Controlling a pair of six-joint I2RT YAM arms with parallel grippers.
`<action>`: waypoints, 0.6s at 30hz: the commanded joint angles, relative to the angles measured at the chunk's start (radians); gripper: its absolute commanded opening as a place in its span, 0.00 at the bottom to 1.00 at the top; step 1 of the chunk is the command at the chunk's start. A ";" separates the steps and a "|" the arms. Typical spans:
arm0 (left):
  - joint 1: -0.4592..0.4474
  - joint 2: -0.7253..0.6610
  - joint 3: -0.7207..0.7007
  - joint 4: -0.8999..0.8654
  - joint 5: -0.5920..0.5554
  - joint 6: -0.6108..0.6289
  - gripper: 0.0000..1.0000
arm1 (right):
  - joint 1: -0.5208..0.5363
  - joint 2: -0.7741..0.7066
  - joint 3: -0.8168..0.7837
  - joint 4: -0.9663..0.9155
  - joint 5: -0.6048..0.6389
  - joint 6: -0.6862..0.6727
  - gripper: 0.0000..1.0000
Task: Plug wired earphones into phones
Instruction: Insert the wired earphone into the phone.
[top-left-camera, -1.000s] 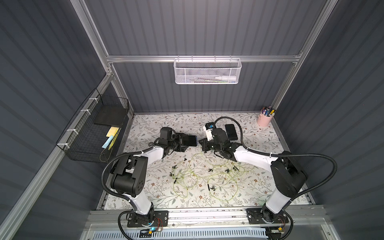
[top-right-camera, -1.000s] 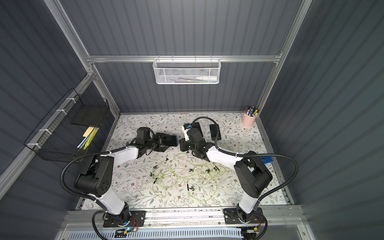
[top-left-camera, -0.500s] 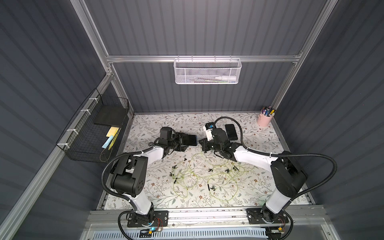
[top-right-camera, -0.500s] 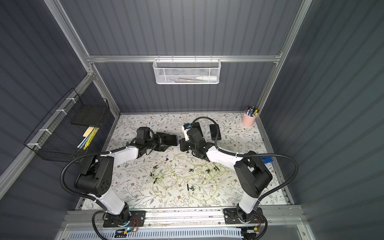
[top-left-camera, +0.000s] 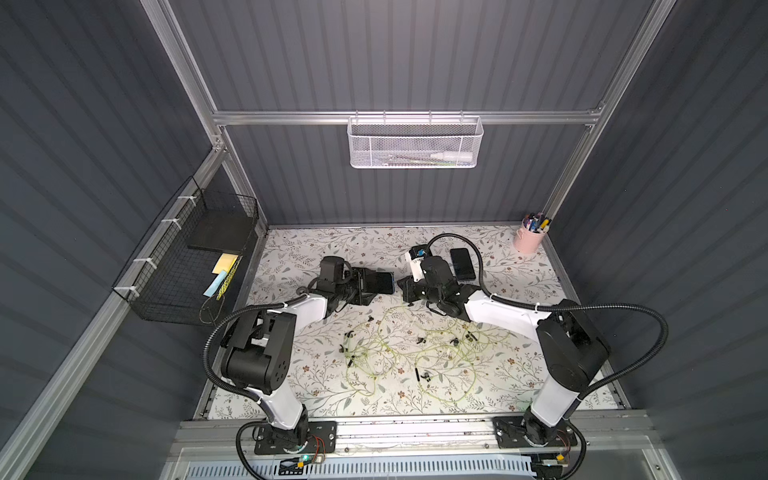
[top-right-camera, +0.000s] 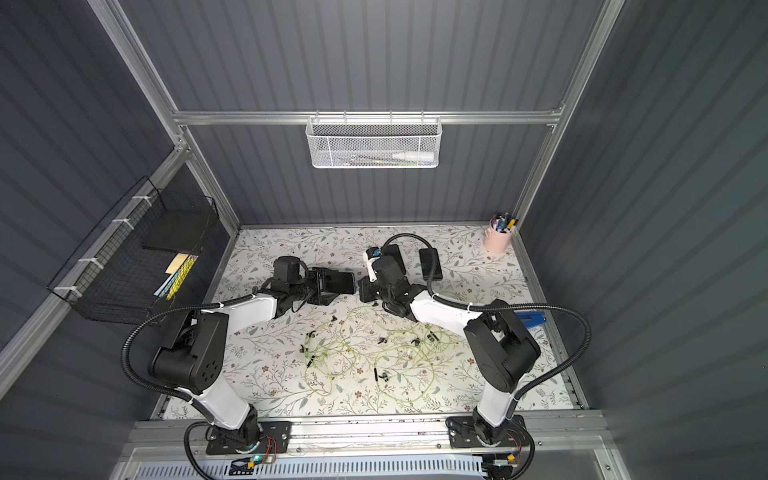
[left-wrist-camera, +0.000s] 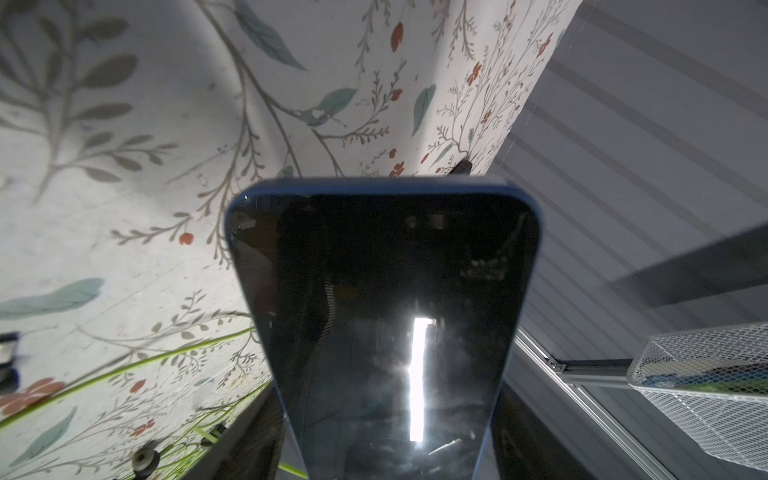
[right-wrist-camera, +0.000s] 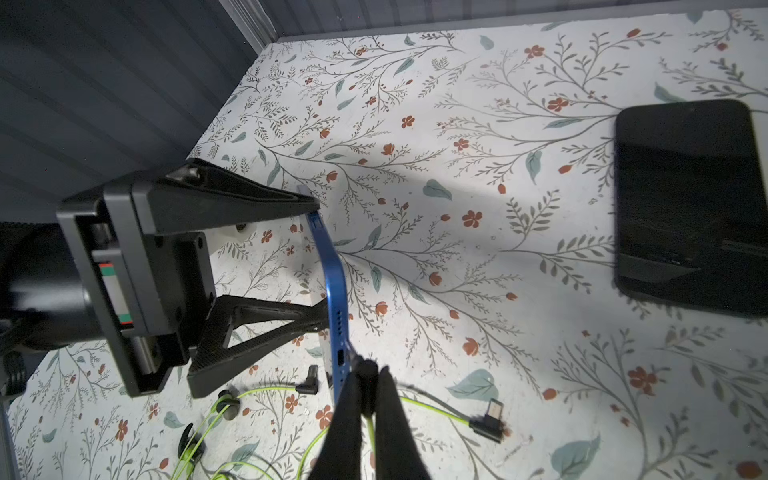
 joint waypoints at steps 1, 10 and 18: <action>-0.006 -0.040 0.001 0.040 0.027 -0.001 0.00 | -0.002 0.015 0.031 0.005 0.017 -0.014 0.00; -0.006 -0.036 0.000 0.041 0.024 -0.008 0.00 | -0.001 -0.001 0.014 0.018 0.001 -0.005 0.00; -0.006 -0.023 0.021 0.043 0.022 -0.009 0.00 | -0.001 -0.005 0.000 0.024 -0.008 -0.001 0.00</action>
